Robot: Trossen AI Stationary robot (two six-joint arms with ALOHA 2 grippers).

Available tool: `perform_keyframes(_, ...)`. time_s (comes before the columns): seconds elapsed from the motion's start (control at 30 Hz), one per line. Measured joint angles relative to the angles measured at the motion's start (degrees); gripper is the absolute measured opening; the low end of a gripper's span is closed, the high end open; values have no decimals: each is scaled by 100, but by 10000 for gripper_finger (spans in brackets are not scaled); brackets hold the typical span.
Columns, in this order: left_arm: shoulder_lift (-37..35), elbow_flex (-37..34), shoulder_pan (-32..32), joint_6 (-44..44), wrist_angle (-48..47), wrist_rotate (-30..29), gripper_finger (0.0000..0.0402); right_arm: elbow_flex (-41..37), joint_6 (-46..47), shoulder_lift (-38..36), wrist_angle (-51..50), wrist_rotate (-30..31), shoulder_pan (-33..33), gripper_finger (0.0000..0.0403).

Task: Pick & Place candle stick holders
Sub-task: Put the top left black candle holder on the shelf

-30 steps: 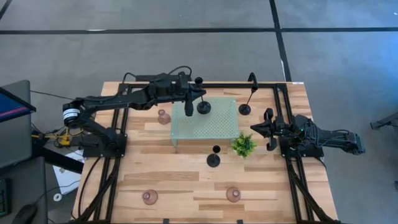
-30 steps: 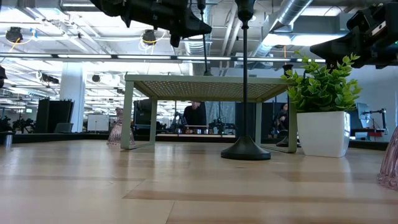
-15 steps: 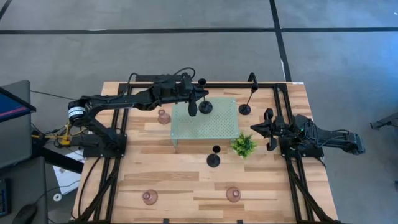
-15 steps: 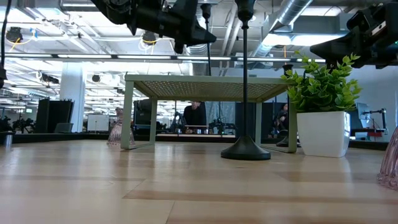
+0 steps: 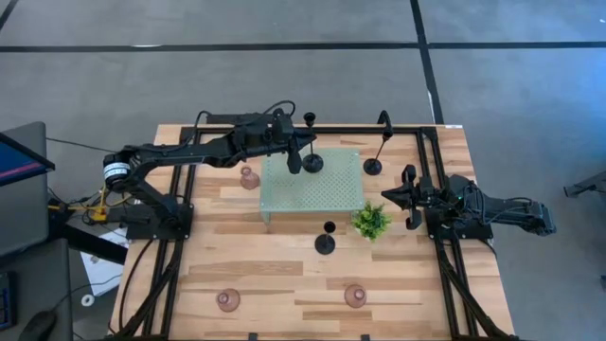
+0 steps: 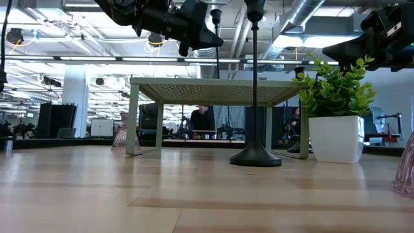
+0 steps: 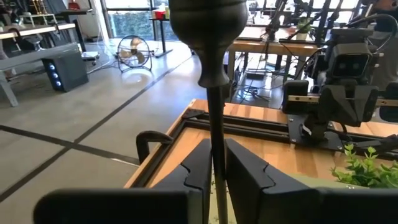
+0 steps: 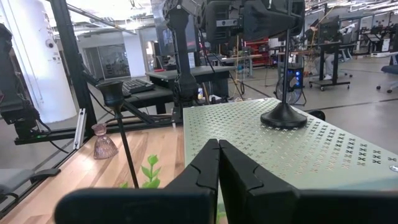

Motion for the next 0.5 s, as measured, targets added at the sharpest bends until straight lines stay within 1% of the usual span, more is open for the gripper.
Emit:
perform_keyframes(0.2,0,0,-1,0,-2,1,53,0,0,-2,-2,0,0,0)
perform_keyframes(0.5,0,0,0,2,-10,-1,94,0,0,0,-2,0,0,0)
